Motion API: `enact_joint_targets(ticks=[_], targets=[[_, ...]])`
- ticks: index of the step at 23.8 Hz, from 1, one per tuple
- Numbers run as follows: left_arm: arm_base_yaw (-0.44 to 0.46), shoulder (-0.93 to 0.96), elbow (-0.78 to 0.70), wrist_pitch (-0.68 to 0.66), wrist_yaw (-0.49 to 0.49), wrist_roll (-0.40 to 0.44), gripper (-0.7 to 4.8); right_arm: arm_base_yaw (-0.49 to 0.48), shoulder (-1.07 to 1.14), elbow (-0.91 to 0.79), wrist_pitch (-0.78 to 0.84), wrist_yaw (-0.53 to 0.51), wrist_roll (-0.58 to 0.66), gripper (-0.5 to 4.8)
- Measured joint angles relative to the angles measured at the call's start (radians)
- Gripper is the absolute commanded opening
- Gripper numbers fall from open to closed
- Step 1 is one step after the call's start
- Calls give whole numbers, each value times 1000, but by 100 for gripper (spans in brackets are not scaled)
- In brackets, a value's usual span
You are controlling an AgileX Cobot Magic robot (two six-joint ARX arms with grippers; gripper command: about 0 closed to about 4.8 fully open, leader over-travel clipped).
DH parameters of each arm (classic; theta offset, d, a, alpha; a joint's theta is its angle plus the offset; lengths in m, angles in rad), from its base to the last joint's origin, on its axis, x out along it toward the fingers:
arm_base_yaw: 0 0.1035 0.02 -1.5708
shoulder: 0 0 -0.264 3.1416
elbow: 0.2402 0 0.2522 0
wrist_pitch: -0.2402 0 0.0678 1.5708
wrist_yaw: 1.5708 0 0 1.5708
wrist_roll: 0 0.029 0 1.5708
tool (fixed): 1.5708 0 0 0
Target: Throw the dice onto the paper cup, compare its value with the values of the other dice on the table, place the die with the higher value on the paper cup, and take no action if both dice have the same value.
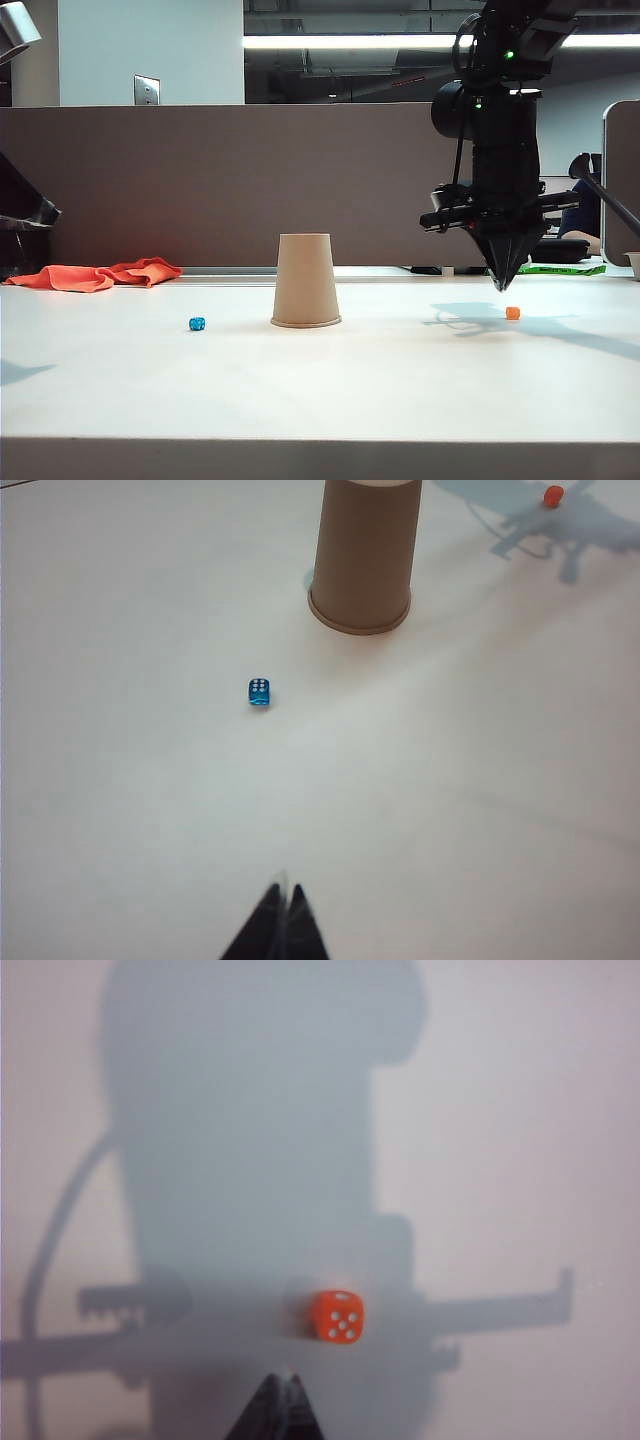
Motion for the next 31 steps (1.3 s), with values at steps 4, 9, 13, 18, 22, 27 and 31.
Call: enact_joint_targets(ticks=[4,9,13,18,22,27,31], targets=[[0,0,0,0,0,0,-6,0,0,0,2,4,0,23],[0,0,0,0,0,0,-6,0,0,0,2,18,0,23],[0,0,0,0,0,0,-6,0,0,0,2,20,0,56],[0,0,0,0,0,0,-6,0,0,1,2,24,8,86],[0,0,0,0,0,0,-6,0,0,1,2,24,8,85],[0,0,0,0,0,0,-6,0,-16,1,-2,23,-14,-6],[0,0,0,3,0,0,-6,0,-84,0,0,21,-56,-6]])
